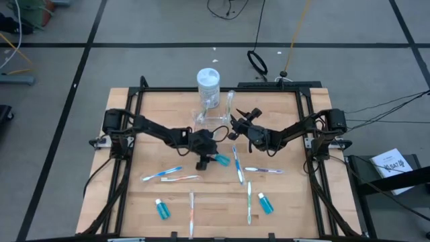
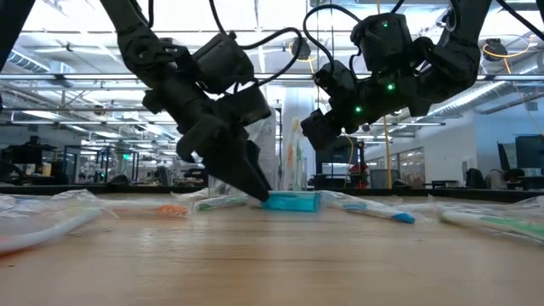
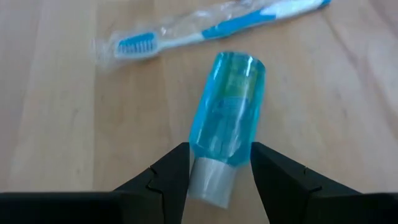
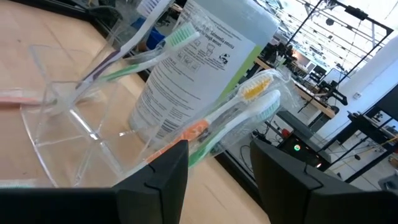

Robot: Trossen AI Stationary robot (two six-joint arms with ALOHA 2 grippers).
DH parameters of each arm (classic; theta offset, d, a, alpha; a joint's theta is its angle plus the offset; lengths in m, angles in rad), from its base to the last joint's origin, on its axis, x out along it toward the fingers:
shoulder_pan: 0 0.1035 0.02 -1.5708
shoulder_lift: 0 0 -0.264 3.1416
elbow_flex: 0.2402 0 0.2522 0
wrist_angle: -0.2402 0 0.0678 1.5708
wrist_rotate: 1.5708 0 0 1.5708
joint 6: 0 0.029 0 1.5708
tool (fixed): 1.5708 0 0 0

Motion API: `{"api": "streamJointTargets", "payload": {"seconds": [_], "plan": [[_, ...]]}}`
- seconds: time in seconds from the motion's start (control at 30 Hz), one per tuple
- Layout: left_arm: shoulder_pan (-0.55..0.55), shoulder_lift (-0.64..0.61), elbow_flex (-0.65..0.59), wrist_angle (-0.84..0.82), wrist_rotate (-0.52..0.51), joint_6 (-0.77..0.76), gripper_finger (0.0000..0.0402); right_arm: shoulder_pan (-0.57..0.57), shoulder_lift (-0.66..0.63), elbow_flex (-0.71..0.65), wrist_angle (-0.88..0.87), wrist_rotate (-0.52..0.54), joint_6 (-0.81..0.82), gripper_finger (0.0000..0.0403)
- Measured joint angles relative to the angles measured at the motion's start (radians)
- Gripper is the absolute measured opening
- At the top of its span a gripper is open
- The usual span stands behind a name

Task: Pick & Place toothbrushing station
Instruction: Put the blue mouthwash bottle into the transparent organizer

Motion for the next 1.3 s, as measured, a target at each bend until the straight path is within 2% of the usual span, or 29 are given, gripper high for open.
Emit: {"api": "streamJointTargets", "payload": {"seconds": [0.13,0.37,0.63,0.73,0.83,0.93,1.07,1.2,1.3], "plan": [[0.007,-0.001,0.001,-0.065,-0.001,0.019,0.0173,0.0,0.0,0.0,0.0,-0.001,-0.001,0.0169],[-0.001,-0.001,0.0,-0.069,-0.01,0.043,0.0167,0.0,0.0,0.0,0.0,-0.001,0.0,0.0169],[-0.007,-0.001,0.0,-0.057,-0.012,0.056,0.0087,0.0,0.0,0.0,-0.001,-0.002,0.004,0.0169],[-0.008,-0.007,-0.001,-0.036,-0.046,0.049,0.0086,0.002,0.0,0.0,-0.001,-0.001,0.007,0.0169],[-0.013,-0.036,0.024,-0.088,-0.139,0.108,0.0095,0.003,0.0,0.0,-0.001,0.0,-0.008,0.0169],[-0.042,-0.083,0.082,-0.239,-0.273,0.217,0.0104,0.003,0.0,0.0,-0.022,0.001,-0.033,0.0169],[-0.075,-0.11,0.182,-0.453,-0.453,0.426,0.0097,0.01,-0.005,-0.001,-0.105,0.011,-0.028,0.0169],[-0.085,-0.105,0.324,-0.619,-0.639,0.628,0.0094,0.057,-0.045,-0.001,-0.238,0.092,-0.026,0.0169],[-0.078,-0.087,0.413,-0.673,-0.767,0.756,0.0094,0.105,-0.102,-0.017,-0.303,0.178,-0.029,0.0169]]}}
